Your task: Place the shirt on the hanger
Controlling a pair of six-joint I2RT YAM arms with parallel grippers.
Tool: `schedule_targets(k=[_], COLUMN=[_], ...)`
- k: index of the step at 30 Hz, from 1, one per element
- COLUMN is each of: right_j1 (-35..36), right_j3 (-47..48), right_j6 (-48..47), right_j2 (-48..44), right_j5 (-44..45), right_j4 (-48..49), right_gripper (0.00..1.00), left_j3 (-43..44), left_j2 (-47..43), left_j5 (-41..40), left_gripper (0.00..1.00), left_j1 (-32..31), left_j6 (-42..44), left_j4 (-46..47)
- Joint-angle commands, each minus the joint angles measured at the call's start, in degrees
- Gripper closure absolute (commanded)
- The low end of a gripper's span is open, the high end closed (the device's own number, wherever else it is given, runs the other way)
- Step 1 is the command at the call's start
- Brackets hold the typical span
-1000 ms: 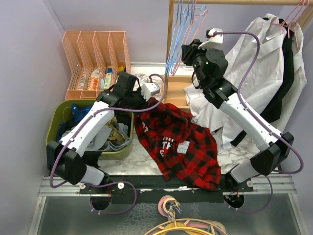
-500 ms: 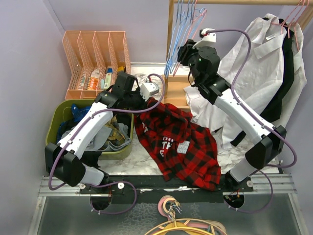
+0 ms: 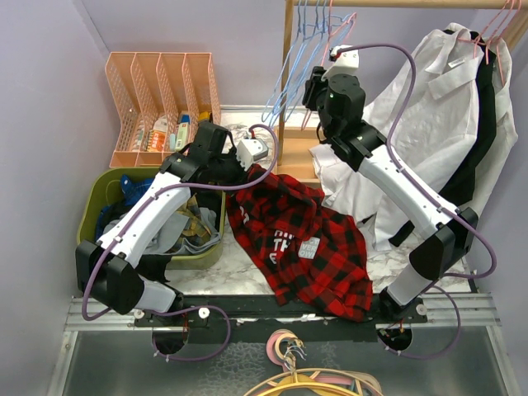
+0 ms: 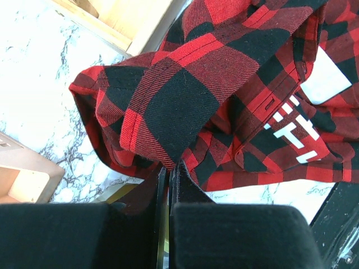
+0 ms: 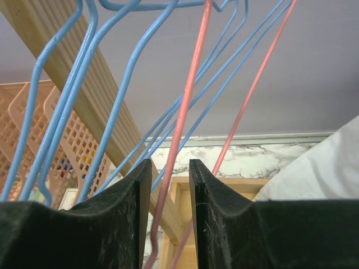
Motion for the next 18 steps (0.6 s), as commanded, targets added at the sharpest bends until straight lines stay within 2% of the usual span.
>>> schedule_targets(k=[1,4,6,8,9,18], right_j1=[-0.8,-1.0,-1.0,-1.1,-1.1,-1.1], right_j3=[0.8,1.1,1.4,1.5,1.5,-2.2], right_j6=[-3.7,-6.1,-8.9,-11.8,-13.1,-22.5], right_j2=[-1.0,-1.2,-1.3,-1.5,-1.5,-6.7], right_j5=[3.5,4.6,5.4,6.0,6.6,4.5], right_j4=[-0.8,-0.7,-0.5,-0.4,-0.3,3.8], right_gripper=[0.68,0.72,0.78,0.94,0.98,0.99], left_j3=[-0.3,-0.3,-0.4,-0.4,-0.3,0.5], left_j2=[-1.2,-1.4,-1.4,-1.3,-1.3,-0.5], left_j5=[1.4,1.2,1.1,1.1,1.1,-0.5], left_gripper=[1.00,1.00,1.00,1.00,1.00,1.00], left_j1=[0.4,0.4,0.4,0.5,0.5,0.8], left_j6=[0.4,0.3,0.3,0.4,0.4,0.0], left_j4=[0.9,0.8,0.8,0.7,0.6,0.2])
